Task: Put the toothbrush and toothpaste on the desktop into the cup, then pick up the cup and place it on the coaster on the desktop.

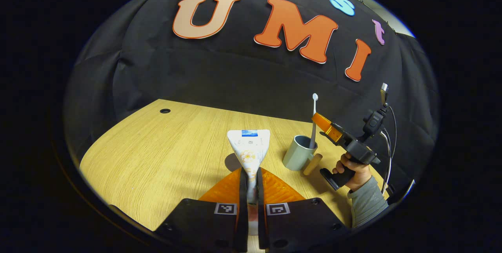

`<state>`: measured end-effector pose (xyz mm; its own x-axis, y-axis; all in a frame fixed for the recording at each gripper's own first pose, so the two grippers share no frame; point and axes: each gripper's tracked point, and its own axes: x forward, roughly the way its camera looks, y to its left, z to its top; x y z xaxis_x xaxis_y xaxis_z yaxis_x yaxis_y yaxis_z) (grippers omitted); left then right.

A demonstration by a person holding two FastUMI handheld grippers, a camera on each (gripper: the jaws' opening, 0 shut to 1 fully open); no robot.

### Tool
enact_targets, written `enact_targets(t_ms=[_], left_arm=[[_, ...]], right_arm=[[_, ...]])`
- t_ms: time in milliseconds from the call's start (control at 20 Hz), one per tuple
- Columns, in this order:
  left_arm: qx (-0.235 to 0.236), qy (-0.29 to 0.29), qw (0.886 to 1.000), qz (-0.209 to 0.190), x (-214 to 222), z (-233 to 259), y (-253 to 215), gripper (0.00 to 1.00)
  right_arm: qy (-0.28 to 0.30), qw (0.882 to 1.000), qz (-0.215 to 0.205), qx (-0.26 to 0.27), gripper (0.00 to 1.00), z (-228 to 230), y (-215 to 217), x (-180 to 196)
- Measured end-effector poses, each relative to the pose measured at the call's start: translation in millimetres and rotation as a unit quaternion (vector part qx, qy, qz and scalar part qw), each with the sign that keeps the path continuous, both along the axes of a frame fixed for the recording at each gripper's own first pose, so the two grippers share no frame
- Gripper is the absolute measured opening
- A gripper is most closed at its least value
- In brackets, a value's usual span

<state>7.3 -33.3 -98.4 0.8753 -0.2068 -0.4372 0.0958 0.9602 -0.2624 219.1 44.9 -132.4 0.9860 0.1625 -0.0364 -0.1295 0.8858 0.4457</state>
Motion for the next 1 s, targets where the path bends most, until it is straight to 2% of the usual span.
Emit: enact_targets(t_ms=[350,650,750,1000], left_arm=[[-0.004,0.001,1.0,-0.008,7,1,-9,0.13],[-0.01,-0.019,0.999,-0.029,19,11,-31,0.13],[-0.016,-0.031,0.999,-0.04,24,15,-42,0.13],[-0.034,-0.072,0.994,-0.075,40,33,-76,0.13]], right_arm=[[0.014,1.0,-0.01,-0.003,0.06,-13,-12,-3],[0.021,1.0,-0.006,-0.02,0.05,-11,-18,-25],[0.023,0.999,0.003,-0.031,0.1,-9,-17,-37],[0.033,0.997,0.01,-0.066,0.29,-13,-25,-66]])
